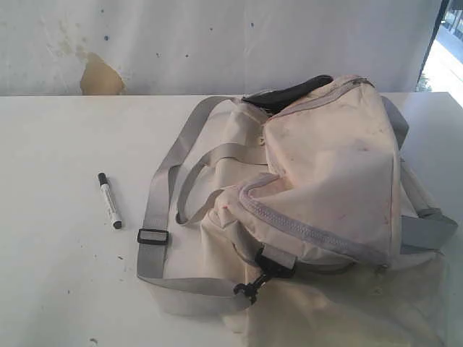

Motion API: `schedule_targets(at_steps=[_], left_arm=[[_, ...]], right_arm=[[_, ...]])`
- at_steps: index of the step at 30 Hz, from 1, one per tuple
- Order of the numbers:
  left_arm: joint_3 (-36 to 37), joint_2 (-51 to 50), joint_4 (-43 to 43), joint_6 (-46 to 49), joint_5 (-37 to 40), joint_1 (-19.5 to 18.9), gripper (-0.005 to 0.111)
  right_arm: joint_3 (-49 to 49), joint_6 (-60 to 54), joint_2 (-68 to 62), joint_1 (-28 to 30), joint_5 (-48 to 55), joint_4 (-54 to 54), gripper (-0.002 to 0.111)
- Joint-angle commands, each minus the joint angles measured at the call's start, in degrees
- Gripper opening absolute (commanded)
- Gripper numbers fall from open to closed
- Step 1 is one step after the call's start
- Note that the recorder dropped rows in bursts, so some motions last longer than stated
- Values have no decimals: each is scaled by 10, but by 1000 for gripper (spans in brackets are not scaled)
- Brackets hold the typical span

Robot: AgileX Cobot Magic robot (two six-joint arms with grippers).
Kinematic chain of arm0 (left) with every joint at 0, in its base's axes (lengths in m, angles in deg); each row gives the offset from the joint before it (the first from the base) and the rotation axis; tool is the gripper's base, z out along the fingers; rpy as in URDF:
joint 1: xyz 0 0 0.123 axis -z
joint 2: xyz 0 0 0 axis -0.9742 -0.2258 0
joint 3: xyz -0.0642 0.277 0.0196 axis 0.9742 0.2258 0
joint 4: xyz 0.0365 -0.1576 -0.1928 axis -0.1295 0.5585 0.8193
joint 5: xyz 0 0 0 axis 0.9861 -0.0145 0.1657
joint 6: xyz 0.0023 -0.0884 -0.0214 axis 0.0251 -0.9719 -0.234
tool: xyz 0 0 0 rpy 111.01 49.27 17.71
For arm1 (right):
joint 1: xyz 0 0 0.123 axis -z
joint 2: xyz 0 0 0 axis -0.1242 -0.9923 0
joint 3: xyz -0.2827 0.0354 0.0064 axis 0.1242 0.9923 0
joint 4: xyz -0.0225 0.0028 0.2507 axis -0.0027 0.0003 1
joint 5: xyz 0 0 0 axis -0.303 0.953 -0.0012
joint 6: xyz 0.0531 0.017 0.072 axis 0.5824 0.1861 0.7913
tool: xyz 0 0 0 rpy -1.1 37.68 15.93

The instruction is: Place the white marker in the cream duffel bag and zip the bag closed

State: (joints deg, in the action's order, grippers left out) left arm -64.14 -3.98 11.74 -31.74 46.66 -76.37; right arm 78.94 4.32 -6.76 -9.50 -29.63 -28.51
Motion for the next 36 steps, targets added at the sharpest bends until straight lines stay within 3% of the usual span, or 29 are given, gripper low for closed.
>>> schedule_targets(at_steps=[1, 24, 36], left_arm=[[3, 1, 5, 0, 0, 1, 0], [0, 1, 17, -22, -29, 1, 0], [-147, 1, 51, -79, 50, 1, 0]], right_arm=[[-3, -3, 3, 1, -5, -4, 0], [-19, 12, 3, 1, -47, -4, 0], [-170, 36, 3, 1, 136, -6, 0]])
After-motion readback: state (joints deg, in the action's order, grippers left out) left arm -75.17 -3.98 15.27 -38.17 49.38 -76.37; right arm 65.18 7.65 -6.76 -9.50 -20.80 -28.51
